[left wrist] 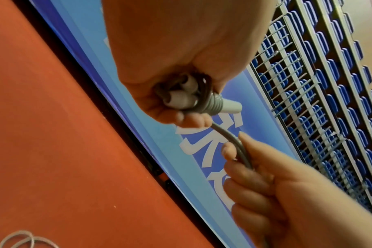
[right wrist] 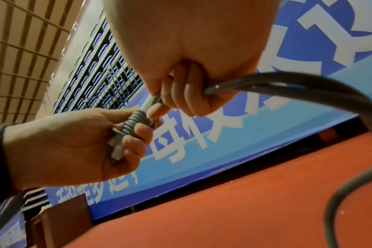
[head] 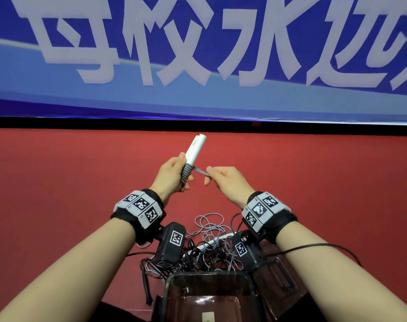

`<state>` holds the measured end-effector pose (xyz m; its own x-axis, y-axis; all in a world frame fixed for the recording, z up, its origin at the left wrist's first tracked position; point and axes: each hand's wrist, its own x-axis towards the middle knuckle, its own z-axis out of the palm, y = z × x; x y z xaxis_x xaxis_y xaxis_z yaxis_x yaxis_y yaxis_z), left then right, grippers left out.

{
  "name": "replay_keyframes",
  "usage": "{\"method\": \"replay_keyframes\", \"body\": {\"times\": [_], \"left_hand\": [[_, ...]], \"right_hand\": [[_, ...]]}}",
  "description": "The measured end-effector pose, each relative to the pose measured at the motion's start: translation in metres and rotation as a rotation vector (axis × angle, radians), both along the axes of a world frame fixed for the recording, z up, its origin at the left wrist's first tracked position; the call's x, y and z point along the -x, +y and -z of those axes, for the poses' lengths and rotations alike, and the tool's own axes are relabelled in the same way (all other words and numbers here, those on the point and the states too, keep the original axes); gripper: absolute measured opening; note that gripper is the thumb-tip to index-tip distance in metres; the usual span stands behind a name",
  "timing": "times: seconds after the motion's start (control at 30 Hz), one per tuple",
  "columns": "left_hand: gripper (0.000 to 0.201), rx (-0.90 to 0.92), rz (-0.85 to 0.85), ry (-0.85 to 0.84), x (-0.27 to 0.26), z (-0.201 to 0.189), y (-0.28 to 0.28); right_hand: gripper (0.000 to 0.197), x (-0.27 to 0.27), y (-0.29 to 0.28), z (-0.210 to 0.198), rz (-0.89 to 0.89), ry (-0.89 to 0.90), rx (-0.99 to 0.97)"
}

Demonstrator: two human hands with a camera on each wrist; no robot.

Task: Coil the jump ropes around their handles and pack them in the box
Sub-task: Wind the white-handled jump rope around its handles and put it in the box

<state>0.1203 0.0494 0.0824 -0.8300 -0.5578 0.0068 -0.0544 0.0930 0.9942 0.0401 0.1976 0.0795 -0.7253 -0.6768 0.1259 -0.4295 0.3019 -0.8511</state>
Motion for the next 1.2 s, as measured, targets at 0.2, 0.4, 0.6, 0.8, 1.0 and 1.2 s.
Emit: {"method": "replay_keyframes", "body": {"times": [0.2, 0.4, 0.6, 0.8, 1.0, 1.2], "left_hand": [[0.034, 0.140, 0.049, -0.119, -0.004, 0.003, -0.006], [0.036, 0.424, -0.212, -0.331, -0.009, 0.011, -0.024], [0.030, 1.020, -0.247, -0.483, -0.017, 0.006, -0.017], [0.032, 1.248, 0.063, -0.488, -0.020, 0.006, -0.008], [0.041, 1.159, 0.254, -0.341, -0.025, -0.002, 0.007], [0.061, 0.959, 0.355, -0.135, -0.027, -0.005, 0.014]], "right_hand": [[0.020, -0.004, 0.001, -0.007, -0.099, 0.173, -0.075], [0.024, -0.008, -0.002, -0.012, -0.236, 0.293, -0.232], [0.021, -0.010, 0.000, -0.017, -0.115, 0.539, -0.212], [0.031, -0.003, 0.001, -0.018, -0.014, 0.534, -0.155], [0.032, 0.012, 0.010, -0.018, 0.005, 0.387, -0.099], [0.027, 0.024, 0.019, -0.013, -0.135, 0.083, -0.025]]}}
